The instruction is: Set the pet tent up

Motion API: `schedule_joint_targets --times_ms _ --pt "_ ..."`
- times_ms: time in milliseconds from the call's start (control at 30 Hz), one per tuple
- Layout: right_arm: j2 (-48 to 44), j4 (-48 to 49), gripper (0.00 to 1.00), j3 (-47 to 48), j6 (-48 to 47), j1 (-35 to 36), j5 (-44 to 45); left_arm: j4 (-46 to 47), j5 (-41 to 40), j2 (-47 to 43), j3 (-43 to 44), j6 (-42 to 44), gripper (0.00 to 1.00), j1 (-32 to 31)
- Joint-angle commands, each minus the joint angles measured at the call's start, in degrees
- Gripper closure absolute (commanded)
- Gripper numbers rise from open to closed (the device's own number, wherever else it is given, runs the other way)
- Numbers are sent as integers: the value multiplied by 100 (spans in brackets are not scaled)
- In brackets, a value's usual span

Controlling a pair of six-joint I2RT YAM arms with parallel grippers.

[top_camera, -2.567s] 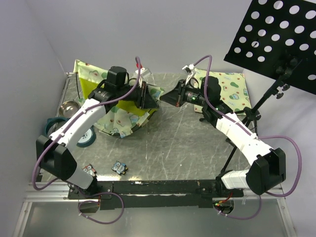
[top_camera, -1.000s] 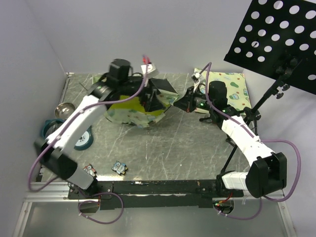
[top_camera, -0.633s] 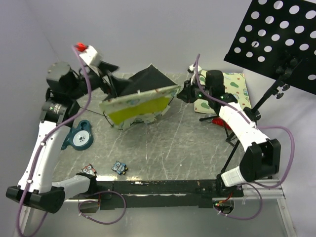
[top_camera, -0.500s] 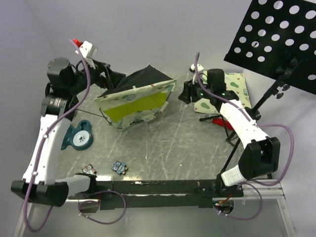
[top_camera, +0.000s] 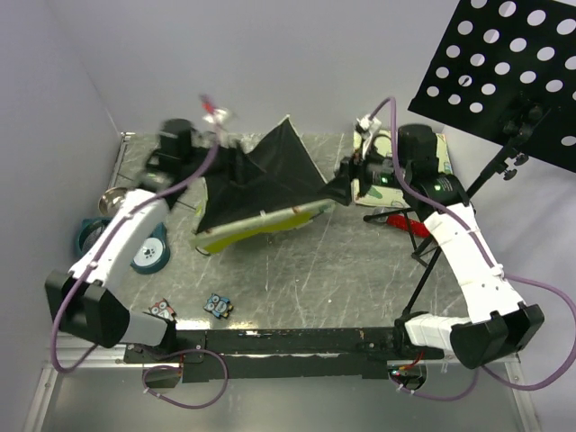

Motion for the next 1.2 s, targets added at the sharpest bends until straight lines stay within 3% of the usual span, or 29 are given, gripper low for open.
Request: schedule_joint_targets --times_ms 0,67,133,267,333,433,533,633,800,1067,1167 --pt "375 173 14 832 249 460 -89 1117 -165 353 -211 -722 34 -1211" --pt "604 15 15 885 83 637 -1 1059 -96 660 147 -908 30 -1248" --pt "683 -82 15 641 -180 734 122 374 -445 802 771 -629 27 -1047" --pt "876 -82 16 -10 -742 734 298 635 8 373 809 -628 15 260" --pt "1070 -170 17 -90 -1033 664 378 164 570 275 939 263 8 746" --pt "1255 -162 17 -143 -1358 524 439 -1364 389 441 1493 2389 4 914" --pt "1500 -302 17 355 -1448 357 291 -2141 239 565 1775 3230 5 923" --pt "1711 -364 16 1277 -1194 330 -104 -1767 273 277 1592 3188 5 949" --pt "2423 -618 15 2878 -499 417 -264 -718 203 -147 783 2143 2 1046" --pt "3854 -601 10 4644 -33 839 140 -692 1011 721 712 1412 6 1519" --pt "4557 -619 6 5313 353 962 316 -1235 932 1266 1010 1499 10 1521"
